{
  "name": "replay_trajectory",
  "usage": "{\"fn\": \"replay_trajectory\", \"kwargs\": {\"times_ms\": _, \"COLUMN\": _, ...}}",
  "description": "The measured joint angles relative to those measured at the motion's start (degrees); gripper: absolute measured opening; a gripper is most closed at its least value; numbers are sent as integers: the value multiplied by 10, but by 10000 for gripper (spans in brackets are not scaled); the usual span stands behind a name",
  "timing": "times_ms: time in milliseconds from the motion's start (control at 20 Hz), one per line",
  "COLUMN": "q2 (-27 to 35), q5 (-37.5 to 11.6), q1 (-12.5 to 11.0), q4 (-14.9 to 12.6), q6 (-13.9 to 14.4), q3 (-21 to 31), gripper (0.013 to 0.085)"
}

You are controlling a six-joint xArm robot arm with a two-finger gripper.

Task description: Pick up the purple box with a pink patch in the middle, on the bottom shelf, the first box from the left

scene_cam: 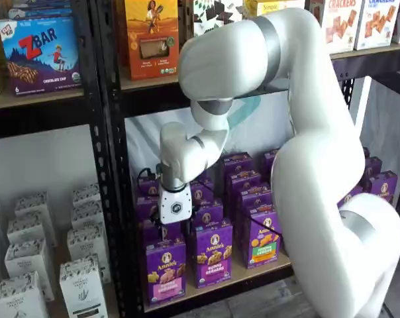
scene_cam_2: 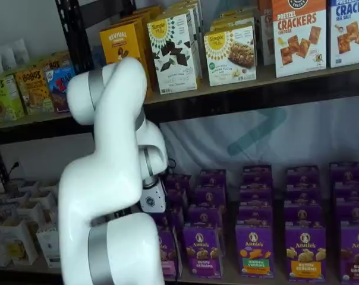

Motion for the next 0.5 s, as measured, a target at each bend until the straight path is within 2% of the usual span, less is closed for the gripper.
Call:
{"fn": "replay_trajectory", "kwargs": {"times_ms": 350, "q2": 17, "q5": 7, "q1": -2, "q4": 16, "q6": -17, "q3": -31, "gripper": 850}}
{"fn": "replay_trajectory", "kwargs": {"times_ms": 500, "q2": 23, "q5": 12, "q1": -2, "q4": 14, "q6": -15, "q3": -41, "gripper": 850}}
